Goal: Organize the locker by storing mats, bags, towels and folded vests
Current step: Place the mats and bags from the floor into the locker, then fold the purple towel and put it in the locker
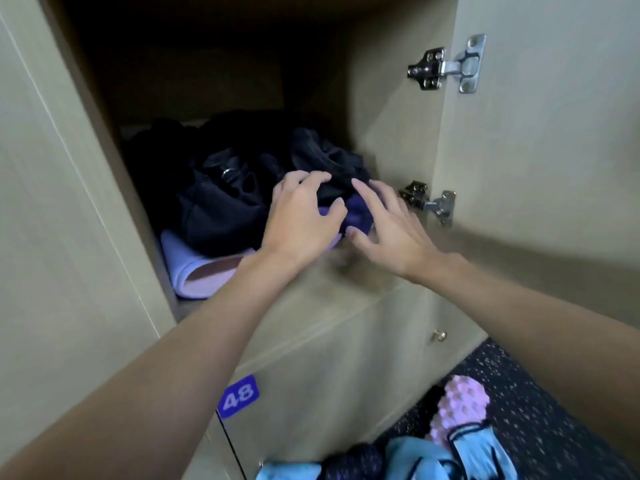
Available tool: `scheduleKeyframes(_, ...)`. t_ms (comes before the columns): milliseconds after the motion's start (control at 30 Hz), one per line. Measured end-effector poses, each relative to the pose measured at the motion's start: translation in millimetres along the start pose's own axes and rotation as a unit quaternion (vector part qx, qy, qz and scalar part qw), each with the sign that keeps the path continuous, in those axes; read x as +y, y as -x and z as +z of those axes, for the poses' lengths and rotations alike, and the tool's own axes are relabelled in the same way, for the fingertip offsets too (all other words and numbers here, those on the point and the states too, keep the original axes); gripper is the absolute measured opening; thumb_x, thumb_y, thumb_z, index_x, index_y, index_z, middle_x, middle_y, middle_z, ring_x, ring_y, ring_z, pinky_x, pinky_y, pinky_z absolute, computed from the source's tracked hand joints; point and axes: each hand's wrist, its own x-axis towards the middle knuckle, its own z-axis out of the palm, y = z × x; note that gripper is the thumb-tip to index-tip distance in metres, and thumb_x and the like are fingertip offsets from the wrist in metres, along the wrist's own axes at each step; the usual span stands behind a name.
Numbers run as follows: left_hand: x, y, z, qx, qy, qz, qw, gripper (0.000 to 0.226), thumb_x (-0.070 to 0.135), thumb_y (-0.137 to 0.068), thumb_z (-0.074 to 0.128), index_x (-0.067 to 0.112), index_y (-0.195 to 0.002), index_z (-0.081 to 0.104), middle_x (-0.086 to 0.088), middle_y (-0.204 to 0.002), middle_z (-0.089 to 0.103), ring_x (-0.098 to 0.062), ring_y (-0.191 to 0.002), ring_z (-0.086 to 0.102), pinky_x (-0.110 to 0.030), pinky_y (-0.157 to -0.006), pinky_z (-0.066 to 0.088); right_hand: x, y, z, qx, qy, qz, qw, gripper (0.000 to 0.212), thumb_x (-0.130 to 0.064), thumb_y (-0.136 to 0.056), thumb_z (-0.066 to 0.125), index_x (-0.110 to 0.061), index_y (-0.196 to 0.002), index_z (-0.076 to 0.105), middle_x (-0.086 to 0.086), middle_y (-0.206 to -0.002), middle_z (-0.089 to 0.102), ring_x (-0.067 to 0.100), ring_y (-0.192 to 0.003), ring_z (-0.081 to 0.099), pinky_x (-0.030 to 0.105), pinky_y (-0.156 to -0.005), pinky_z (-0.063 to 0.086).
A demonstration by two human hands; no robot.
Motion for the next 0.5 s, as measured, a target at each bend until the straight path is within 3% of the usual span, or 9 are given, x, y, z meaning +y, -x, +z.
scheduleKeyframes(200,8.6,80.6,25.6,-0.124,0.024,0.012,0.992,0.031,0.032,-0.085,0.062,0.018,-0.112,0.069,-0.006,-0.112,0.068,-0.024,-0.106,0.063,-0.037,-0.099,0.047,-0.2,103.1,2.2,-0.043,0.010,0.043,0.998,0.069,-0.041,-0.089,0.052,-0.027,-0.150,0.025,0.007,-0.143,0.037,0.030,-0.128,0.040,0.047,-0.103,0.038)
scheduleKeyframes(300,0.9,135.7,43.8,-0.205,0.036,-0.039,0.977,0.020,0.030,-0.087,0.063,0.022,-0.103,0.072,-0.002,-0.103,0.070,-0.024,-0.097,0.065,-0.037,-0.092,0.051,5.2,168.6,16.8,-0.097,-0.022,0.084,0.991,0.070,-0.042,-0.083,0.046,-0.025,-0.147,0.025,0.011,-0.139,0.040,0.035,-0.127,0.041,0.053,-0.103,0.038)
scheduleKeyframes(500,-31.7,256.5,81.2,-0.349,0.014,-0.117,0.930,0.010,0.034,-0.081,0.061,0.027,-0.080,0.067,-0.002,-0.081,0.069,-0.029,-0.086,0.067,-0.037,-0.084,0.054,11.0,312.2,58.2,-0.193,-0.029,0.142,0.971,0.062,-0.030,-0.094,0.055,-0.017,-0.149,0.029,0.014,-0.134,0.045,0.035,-0.125,0.043,0.050,-0.102,0.040)
